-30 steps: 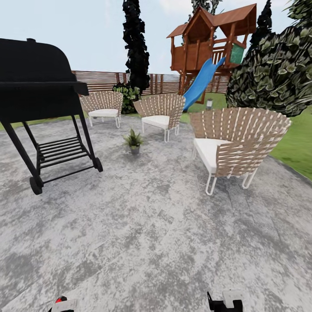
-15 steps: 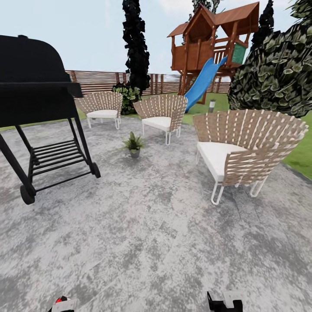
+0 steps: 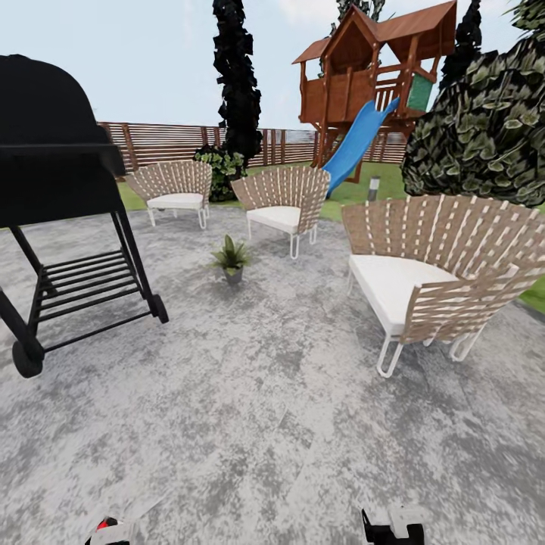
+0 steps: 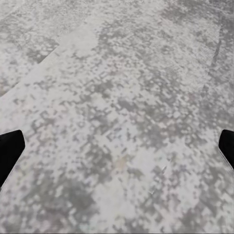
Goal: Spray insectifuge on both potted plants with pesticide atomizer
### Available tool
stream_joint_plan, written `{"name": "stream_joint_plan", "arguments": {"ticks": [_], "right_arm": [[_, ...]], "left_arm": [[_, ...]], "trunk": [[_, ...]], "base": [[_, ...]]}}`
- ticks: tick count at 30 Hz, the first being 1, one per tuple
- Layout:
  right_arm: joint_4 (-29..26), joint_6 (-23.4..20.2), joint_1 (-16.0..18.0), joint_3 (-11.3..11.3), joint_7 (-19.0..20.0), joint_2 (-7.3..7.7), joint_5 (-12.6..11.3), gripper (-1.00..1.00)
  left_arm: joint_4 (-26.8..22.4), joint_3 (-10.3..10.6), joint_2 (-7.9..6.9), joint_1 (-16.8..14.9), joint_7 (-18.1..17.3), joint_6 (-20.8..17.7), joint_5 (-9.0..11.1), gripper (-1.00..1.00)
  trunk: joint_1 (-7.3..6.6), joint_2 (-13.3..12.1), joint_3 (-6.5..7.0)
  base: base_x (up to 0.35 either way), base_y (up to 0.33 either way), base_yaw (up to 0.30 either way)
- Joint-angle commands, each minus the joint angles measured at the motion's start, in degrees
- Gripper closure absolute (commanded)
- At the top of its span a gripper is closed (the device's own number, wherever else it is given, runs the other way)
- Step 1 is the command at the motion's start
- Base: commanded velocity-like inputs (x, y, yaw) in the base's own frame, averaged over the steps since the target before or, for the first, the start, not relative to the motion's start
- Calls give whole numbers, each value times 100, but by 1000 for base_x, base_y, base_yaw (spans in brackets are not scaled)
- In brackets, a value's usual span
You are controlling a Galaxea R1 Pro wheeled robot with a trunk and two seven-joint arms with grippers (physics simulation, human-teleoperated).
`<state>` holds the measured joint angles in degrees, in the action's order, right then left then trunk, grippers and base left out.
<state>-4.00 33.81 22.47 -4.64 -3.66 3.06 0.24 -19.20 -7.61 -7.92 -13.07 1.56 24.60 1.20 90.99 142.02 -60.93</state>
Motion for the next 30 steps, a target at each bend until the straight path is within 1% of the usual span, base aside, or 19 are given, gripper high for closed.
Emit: {"name": "stream_joint_plan", "arguments": {"ticks": [1,22,30], "right_arm": [[4,11,3,-46,-38,1,3,-100],[1,11,3,-46,-38,-14,3,-100],[-2,11,3,-46,-38,-25,3,-100]], "left_arm": [[4,5,0,-3,12,19,12,100],[4,4,10,-3,11,19,10,100],[4,5,10,-3,11,19,-5,100]], "trunk": [[2,2,-5],[2,2,-5],[2,2,-5]], "base": [[337,0,0],[337,0,4],[337,0,226]]}}
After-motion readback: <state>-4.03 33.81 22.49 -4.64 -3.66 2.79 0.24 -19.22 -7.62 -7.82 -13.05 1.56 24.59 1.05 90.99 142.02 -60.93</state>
